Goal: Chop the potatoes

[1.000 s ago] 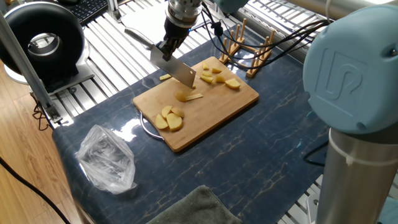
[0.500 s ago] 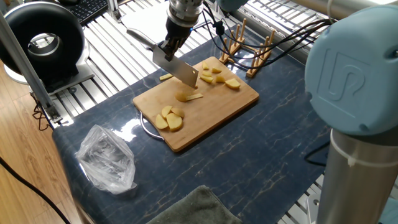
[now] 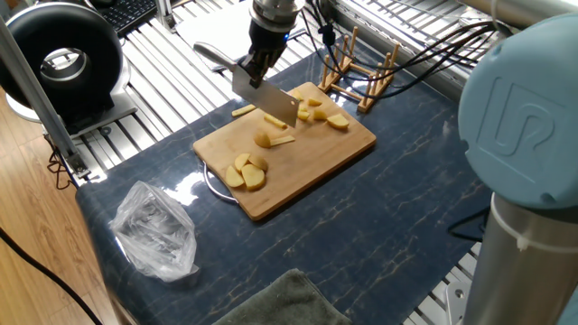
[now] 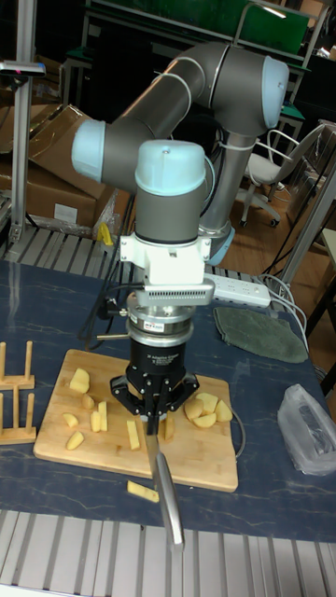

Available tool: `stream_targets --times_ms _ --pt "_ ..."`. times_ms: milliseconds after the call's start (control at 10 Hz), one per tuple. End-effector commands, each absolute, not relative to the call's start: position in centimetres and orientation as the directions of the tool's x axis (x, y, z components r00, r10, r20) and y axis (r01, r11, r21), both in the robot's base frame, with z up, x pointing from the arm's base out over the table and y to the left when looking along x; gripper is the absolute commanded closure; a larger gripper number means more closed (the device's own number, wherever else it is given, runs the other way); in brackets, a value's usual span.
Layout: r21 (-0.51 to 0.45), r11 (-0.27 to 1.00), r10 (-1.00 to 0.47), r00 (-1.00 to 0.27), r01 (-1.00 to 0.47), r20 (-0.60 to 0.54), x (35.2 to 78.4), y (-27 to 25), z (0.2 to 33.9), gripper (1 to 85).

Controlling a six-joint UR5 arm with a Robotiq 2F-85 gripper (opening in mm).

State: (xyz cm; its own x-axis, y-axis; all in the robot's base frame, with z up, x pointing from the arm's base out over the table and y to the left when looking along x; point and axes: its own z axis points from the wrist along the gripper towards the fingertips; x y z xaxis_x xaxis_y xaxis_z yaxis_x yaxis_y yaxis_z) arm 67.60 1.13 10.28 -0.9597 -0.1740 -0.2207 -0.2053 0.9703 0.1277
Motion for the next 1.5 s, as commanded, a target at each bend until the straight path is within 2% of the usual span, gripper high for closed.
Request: stream_targets --times_ms 0,600,1000,1400 --pt "0.127 0.964 -0.2 -0.951 -0.235 -0.236 67.3 0.1 10.1 84.7" --pt "0.13 0.958 -0.219 -0.947 -0.254 -0.235 66.9 -0.7 8.9 84.7" --pt "0.183 0.962 -0.166 -0.964 -0.205 -0.206 66.0 0.1 8.6 84.7" --pt "0.179 0.962 -0.168 -0.962 -0.208 -0.213 66.2 0.0 8.4 84.7"
